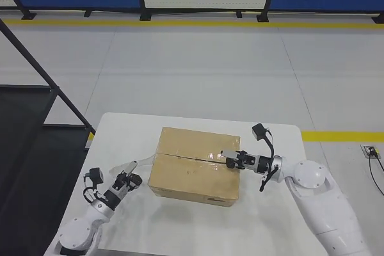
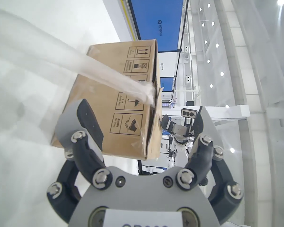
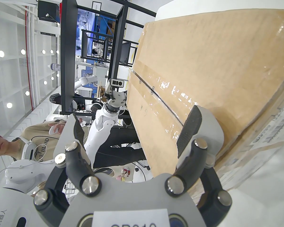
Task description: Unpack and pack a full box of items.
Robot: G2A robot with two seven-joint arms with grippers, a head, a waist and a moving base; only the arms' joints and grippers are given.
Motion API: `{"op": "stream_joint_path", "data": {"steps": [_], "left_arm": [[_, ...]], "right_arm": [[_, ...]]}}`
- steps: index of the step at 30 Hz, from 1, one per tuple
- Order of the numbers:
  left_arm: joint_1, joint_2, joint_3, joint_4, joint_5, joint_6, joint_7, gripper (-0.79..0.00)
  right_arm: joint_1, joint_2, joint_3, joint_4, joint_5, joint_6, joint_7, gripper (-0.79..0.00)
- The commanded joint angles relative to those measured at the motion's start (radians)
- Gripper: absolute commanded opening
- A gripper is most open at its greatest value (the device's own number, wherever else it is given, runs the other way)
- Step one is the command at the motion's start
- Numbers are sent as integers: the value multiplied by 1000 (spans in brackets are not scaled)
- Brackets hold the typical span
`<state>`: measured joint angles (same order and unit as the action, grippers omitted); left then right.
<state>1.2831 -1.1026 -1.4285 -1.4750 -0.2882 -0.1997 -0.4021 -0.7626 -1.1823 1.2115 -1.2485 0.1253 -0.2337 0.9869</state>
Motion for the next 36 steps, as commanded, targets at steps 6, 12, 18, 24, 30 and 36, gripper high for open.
{"op": "stream_joint_path", "data": {"steps": [6, 12, 18, 24, 30, 36], "left_arm": [[-103, -26, 73, 137, -52, 42, 68, 0], [-210, -51, 120, 259, -125, 44, 98, 0], [-280, -70, 139, 341, -168, -22, 101, 0], [-282, -70, 109, 323, -155, -105, 110, 0], [-262, -64, 72, 251, -100, -129, 121, 0], [-233, -59, 43, 154, -39, -122, 140, 0]], "right_arm": [[0, 0, 0, 0, 0, 0, 0, 0], [0, 0, 0, 0, 0, 0, 0, 0], [0, 0, 0, 0, 0, 0, 0, 0], [0, 0, 0, 0, 0, 0, 0, 0], [0, 0, 0, 0, 0, 0, 0, 0], [0, 0, 0, 0, 0, 0, 0, 0]]}}
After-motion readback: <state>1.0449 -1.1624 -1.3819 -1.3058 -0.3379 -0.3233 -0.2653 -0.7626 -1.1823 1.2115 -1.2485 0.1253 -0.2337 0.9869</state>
